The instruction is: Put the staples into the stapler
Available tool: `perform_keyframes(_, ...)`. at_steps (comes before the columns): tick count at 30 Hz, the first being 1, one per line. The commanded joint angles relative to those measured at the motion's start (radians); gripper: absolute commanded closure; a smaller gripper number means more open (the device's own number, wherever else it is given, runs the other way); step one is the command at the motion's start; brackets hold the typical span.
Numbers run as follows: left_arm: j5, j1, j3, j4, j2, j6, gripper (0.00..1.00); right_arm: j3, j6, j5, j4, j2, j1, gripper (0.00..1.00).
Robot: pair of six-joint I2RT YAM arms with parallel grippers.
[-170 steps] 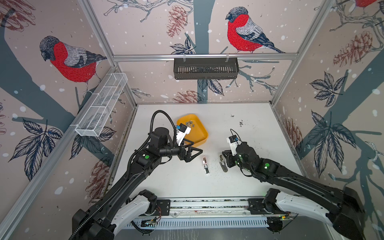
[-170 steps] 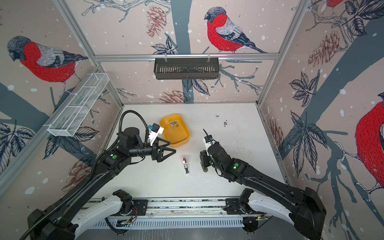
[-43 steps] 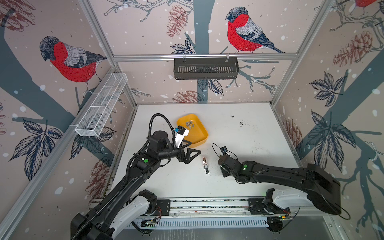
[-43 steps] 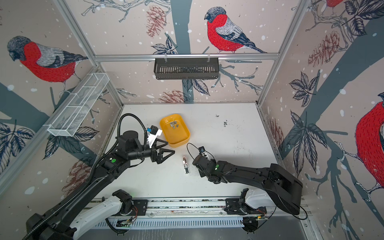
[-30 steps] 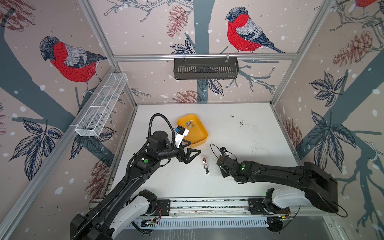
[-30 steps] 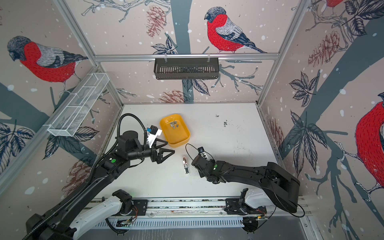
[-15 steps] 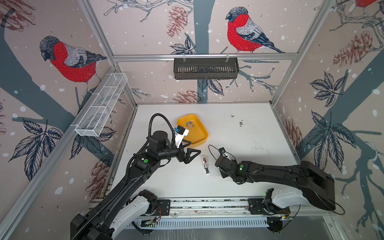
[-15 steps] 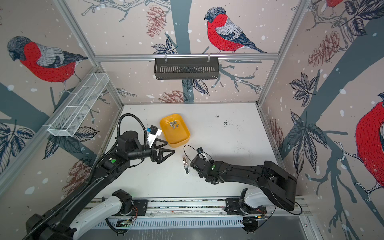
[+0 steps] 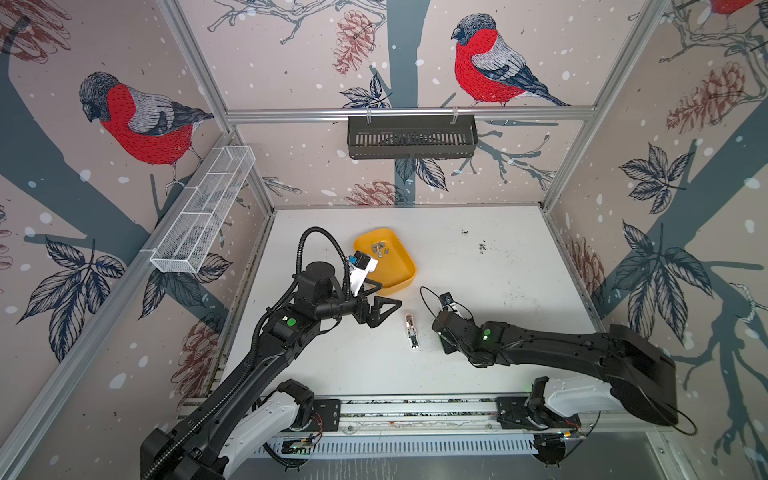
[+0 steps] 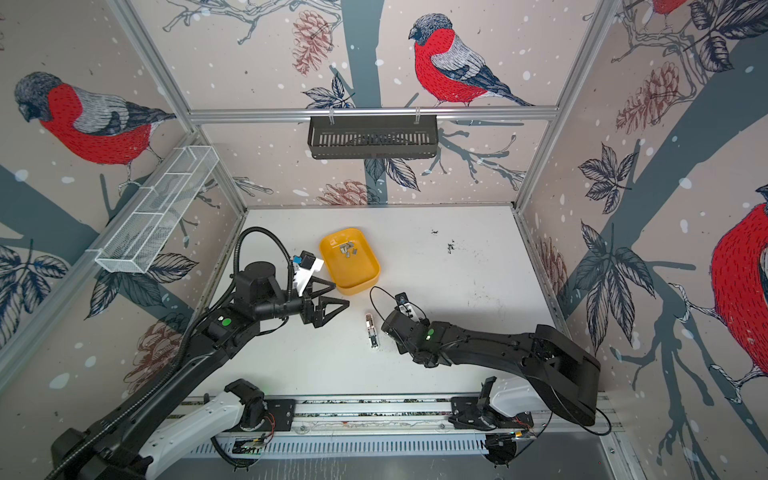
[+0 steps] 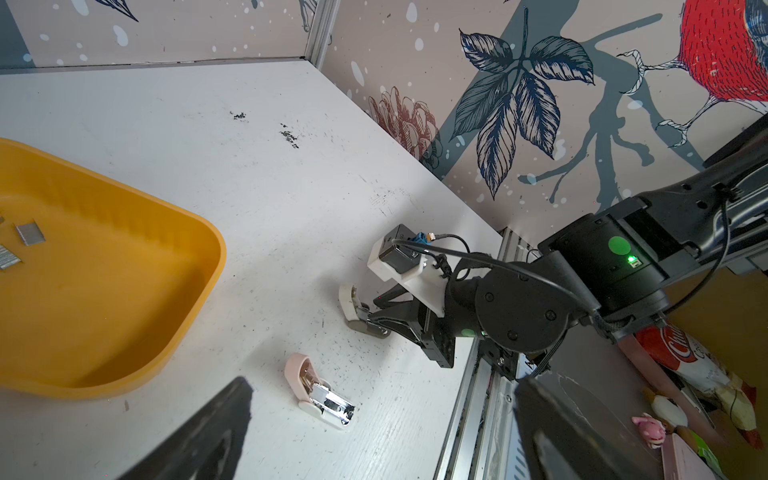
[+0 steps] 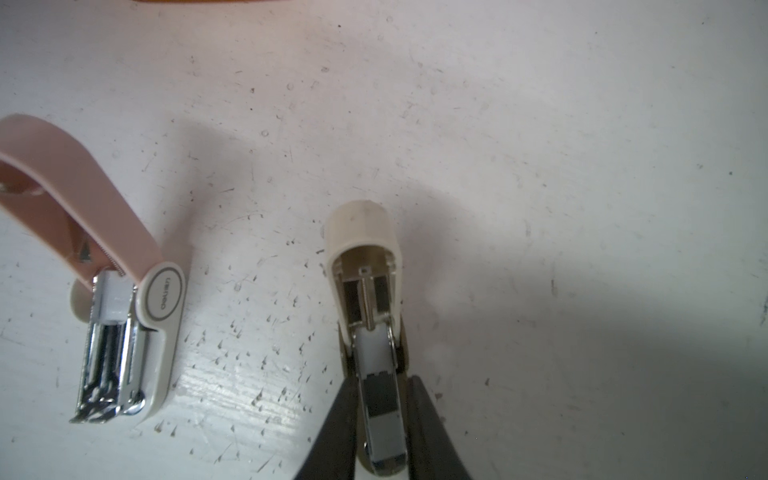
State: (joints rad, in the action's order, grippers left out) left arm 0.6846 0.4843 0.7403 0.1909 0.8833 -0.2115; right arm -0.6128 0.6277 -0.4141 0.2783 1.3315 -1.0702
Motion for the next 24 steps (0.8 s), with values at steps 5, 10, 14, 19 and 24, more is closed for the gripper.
perform_keyframes(5,0.008,-0.003,-0.001,-0.021,-0.001,-0.004,0.02,0.028,0.021,0.041,-0.026,-0.054,0.033,0.79)
perform_keyframes(10,0.006,-0.001,-0.002,-0.021,0.000,-0.005,0.02,0.044,0.014,0.081,-0.057,-0.069,0.068,0.80)
perform_keyframes(14,0.006,-0.001,-0.003,-0.021,0.000,-0.006,0.02,0.053,0.006,0.104,-0.072,-0.060,0.074,0.79)
perform_keyframes(19,0.007,-0.002,-0.003,-0.021,0.000,-0.005,0.02,0.067,0.011,0.109,-0.070,-0.052,0.074,0.80)
perform_keyframes(24,0.007,-0.001,-0.002,-0.021,0.001,-0.005,0.02,0.074,0.015,0.108,-0.061,-0.055,0.073,0.81)
